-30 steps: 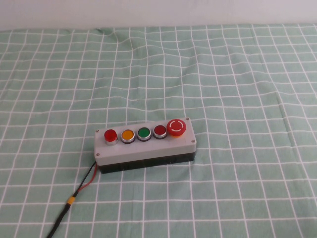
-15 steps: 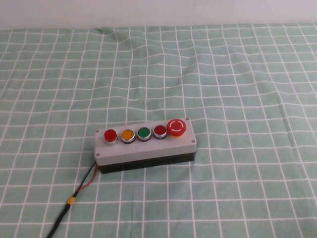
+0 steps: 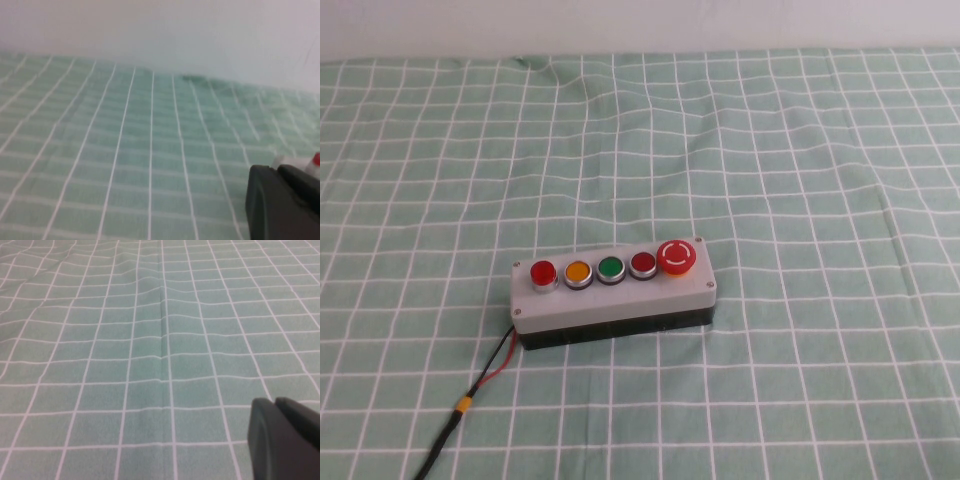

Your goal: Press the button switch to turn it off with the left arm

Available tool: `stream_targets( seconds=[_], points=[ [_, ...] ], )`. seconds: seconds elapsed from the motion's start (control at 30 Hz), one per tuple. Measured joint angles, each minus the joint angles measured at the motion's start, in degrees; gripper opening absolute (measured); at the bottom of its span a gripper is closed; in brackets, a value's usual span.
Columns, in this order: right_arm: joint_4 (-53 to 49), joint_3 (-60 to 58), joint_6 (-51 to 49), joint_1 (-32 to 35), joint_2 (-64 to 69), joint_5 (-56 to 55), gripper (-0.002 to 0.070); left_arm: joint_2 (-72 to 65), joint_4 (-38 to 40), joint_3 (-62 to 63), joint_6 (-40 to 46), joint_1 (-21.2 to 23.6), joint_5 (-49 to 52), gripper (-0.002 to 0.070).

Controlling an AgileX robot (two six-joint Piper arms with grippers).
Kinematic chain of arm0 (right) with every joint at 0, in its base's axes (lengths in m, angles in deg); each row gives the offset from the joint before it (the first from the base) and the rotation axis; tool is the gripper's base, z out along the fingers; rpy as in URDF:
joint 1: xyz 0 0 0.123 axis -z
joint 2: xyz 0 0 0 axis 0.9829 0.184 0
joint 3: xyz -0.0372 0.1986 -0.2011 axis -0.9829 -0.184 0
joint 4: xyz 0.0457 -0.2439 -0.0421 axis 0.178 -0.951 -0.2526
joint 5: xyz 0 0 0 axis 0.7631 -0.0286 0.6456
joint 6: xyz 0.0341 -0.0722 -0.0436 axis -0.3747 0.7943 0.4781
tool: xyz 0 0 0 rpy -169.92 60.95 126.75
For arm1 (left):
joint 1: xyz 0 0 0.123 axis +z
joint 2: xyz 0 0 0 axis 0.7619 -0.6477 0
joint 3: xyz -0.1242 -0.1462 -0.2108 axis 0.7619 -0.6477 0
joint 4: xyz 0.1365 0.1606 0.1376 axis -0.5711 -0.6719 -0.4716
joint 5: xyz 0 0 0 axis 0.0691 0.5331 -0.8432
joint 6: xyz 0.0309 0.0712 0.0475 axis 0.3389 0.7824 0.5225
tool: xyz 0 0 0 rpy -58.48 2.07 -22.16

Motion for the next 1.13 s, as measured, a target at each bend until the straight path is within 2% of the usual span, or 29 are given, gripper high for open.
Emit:
stream_targets(
  seconds=[0.27, 0.8, 1.13],
  points=[
    [0.00, 0.00, 0.00, 0.00, 0.00, 0.00, -0.0018, 0.00, 0.86, 0.00, -0.13, 0.00, 15.01, -0.0002],
    [0.00, 0.00, 0.00, 0.00, 0.00, 0.00, -0.0018, 0.00, 2.13, 0.00, -0.37, 0.00, 15.60, -0.0002],
    [0.00, 0.00, 0.00, 0.00, 0.00, 0.00, -0.0018, 0.00, 5.59, 0.00, 5.24, 0.00, 15.60, -0.0002]
  ],
)
